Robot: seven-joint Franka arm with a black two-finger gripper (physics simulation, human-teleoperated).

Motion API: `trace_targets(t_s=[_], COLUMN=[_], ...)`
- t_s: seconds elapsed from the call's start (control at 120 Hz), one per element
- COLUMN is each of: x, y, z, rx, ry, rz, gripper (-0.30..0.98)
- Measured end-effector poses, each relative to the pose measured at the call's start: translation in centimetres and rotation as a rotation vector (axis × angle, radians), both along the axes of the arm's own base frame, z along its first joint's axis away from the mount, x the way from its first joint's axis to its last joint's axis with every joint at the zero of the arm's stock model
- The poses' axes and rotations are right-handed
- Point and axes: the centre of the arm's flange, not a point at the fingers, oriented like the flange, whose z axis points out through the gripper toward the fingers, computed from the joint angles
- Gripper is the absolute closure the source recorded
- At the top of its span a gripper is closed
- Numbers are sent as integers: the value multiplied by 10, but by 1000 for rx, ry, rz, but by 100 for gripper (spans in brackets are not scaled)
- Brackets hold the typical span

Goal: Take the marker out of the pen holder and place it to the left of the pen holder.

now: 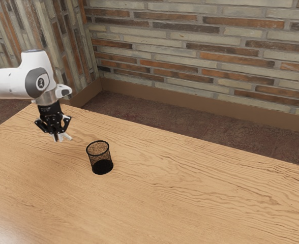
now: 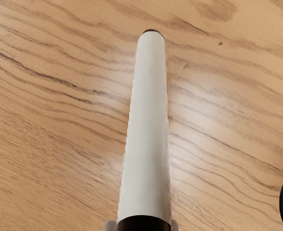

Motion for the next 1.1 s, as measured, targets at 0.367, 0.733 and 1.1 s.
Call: trace_targets(t_s=[0.367, 0.733, 1.1], x=[-1, 11, 31], y=[1, -63, -115], z=[9, 112, 222], rx=[15, 30, 80], ry=[-61, -119, -198], rz=[17, -103, -212], gripper=[14, 2, 0])
